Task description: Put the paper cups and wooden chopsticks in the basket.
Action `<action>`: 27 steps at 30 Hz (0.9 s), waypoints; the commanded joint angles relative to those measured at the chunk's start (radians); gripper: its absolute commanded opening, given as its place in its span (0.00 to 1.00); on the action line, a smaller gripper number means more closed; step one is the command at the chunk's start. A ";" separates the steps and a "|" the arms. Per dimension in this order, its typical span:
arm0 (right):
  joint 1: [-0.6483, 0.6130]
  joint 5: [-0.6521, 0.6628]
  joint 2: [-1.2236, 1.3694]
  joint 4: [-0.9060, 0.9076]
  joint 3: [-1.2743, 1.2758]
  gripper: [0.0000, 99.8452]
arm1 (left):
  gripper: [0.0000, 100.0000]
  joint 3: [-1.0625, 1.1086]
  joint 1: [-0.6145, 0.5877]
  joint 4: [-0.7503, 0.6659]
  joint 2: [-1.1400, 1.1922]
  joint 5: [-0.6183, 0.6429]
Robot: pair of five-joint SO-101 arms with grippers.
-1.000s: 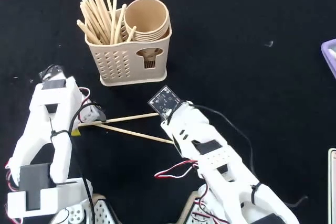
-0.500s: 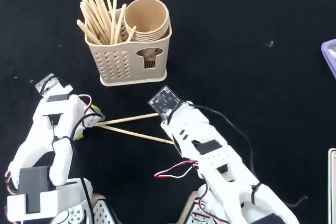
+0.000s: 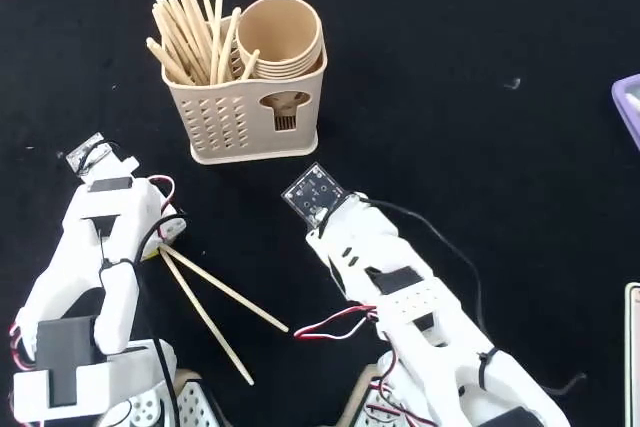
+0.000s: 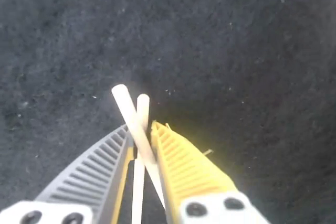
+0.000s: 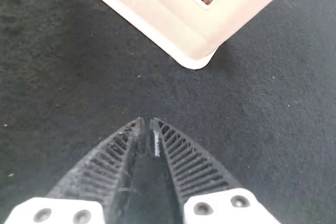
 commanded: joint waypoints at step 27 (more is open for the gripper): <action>0.017 0.005 -0.031 -0.020 -0.002 0.03 | 0.20 -0.076 -0.076 -0.138 -0.020 -0.086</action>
